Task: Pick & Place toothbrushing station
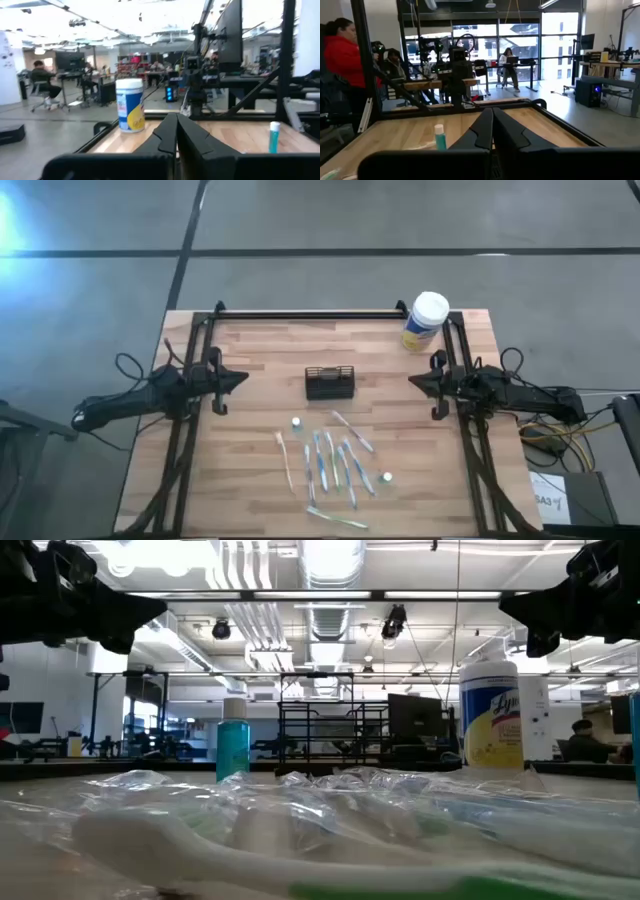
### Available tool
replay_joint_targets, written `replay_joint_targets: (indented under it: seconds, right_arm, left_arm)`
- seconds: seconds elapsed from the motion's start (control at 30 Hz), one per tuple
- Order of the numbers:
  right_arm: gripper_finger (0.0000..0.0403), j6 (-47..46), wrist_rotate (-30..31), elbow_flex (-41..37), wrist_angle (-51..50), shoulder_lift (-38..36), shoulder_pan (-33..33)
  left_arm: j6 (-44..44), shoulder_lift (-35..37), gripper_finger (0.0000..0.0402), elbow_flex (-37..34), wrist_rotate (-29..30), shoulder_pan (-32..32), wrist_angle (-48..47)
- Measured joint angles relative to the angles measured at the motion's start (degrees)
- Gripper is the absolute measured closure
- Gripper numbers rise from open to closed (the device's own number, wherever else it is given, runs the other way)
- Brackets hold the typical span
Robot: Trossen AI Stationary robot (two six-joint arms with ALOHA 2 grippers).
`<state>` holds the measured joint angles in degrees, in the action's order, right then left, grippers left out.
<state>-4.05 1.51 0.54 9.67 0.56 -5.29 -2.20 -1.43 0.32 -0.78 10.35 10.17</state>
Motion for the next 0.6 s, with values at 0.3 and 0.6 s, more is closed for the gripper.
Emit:
replay_joint_targets:
  seconds: [0.3,0.6]
  right_arm:
    - [0.0394,0.0,0.01,0.0,-0.02,0.0,0.01]
    - [0.0394,2.03,0.03,0.0,2.35,0.0,0.0]
  left_arm:
    - [2.6,-0.31,0.039,0.0,-0.65,0.0,-0.12]
    - [7.28,-0.33,0.039,0.0,-0.68,0.0,0.21]
